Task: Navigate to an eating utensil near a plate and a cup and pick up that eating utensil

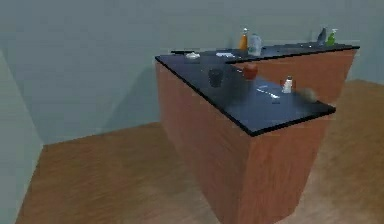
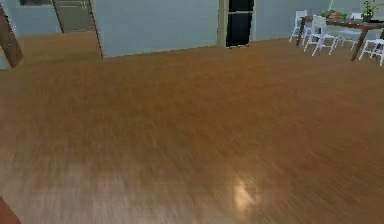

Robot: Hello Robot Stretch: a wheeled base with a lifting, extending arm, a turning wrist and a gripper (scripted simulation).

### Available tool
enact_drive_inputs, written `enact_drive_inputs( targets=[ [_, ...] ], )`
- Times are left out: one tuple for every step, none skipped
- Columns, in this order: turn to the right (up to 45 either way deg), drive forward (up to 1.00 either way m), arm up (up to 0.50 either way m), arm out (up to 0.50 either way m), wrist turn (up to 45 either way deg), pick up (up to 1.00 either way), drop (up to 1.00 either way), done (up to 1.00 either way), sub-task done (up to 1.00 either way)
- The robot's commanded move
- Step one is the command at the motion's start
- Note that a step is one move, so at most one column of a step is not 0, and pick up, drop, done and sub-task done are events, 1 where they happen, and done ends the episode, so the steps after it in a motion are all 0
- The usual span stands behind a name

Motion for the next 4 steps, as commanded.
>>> enact_drive_inputs(
  targets=[
    [0.0, 0.35, 0.00, 0.00, 0.0, 0.00, 0.00, 0.00, 0.00],
    [45.0, 0.00, 0.00, 0.00, 0.0, 0.00, 0.00, 0.00, 0.00],
    [45.0, 0.00, 0.00, 0.00, 0.0, 0.00, 0.00, 0.00, 0.00],
    [21.0, 0.00, 0.00, 0.00, 0.0, 0.00, 0.00, 0.00, 0.00]
  ],
)
